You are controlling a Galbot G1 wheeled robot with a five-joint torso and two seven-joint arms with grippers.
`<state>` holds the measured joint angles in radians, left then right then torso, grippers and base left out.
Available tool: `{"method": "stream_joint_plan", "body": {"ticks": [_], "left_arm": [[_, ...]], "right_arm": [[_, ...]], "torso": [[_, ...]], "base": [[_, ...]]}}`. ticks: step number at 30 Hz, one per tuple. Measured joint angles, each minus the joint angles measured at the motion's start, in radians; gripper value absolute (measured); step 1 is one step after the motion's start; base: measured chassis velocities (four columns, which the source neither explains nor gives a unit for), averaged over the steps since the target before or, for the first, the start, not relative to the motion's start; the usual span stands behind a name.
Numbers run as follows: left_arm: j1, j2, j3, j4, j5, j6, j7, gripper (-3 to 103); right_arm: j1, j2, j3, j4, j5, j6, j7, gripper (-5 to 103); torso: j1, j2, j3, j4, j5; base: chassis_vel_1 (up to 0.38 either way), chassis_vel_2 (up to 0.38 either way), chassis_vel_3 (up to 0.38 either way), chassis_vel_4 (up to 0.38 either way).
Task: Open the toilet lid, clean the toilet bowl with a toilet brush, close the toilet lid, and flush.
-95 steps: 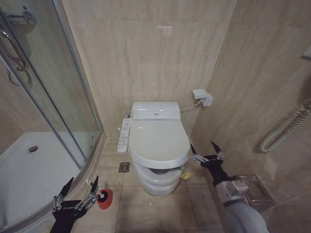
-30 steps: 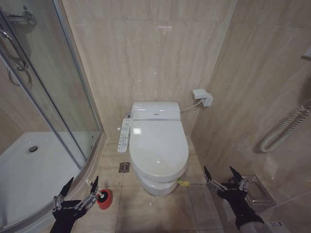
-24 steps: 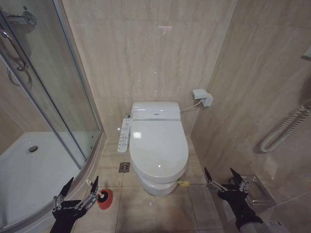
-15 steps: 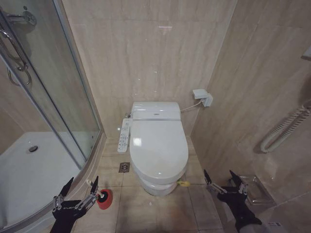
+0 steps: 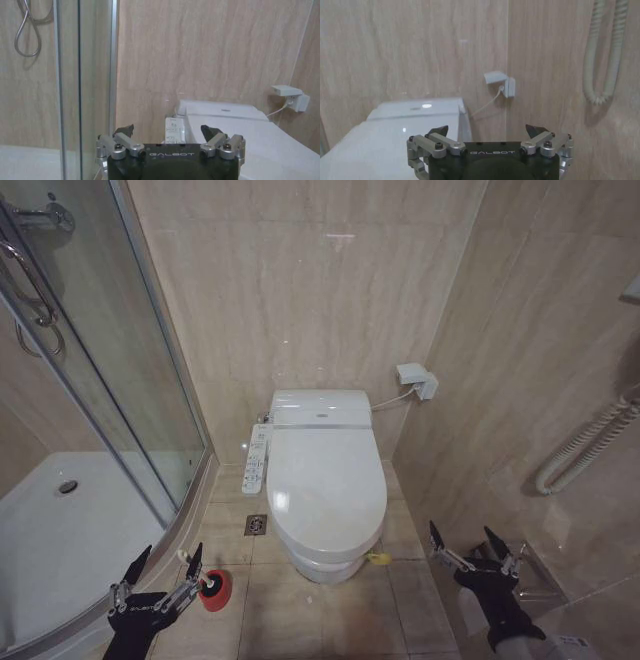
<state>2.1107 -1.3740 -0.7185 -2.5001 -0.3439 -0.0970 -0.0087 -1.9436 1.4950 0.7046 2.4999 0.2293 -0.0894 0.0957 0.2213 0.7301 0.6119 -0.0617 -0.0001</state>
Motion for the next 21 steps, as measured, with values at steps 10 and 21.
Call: {"method": "stream_joint_plan", "body": {"ticks": [10,21], "left_arm": [[0.000,0.000,0.000,0.000,0.000,0.000,0.000,92],[0.000,0.000,0.000,0.000,0.000,0.000,0.000,92]], "right_arm": [[0.022,0.033,0.058,0.000,-0.008,0.027,-0.067,100],[0.036,0.047,0.161,0.000,0.021,-0.018,-0.172,100]], "torso": [[0.000,0.000,0.000,0.0000,0.0000],[0.000,0.000,0.000,0.0000,0.0000]], "base": [[0.000,0.000,0.000,0.000],[0.000,0.000,0.000,0.000]]}}
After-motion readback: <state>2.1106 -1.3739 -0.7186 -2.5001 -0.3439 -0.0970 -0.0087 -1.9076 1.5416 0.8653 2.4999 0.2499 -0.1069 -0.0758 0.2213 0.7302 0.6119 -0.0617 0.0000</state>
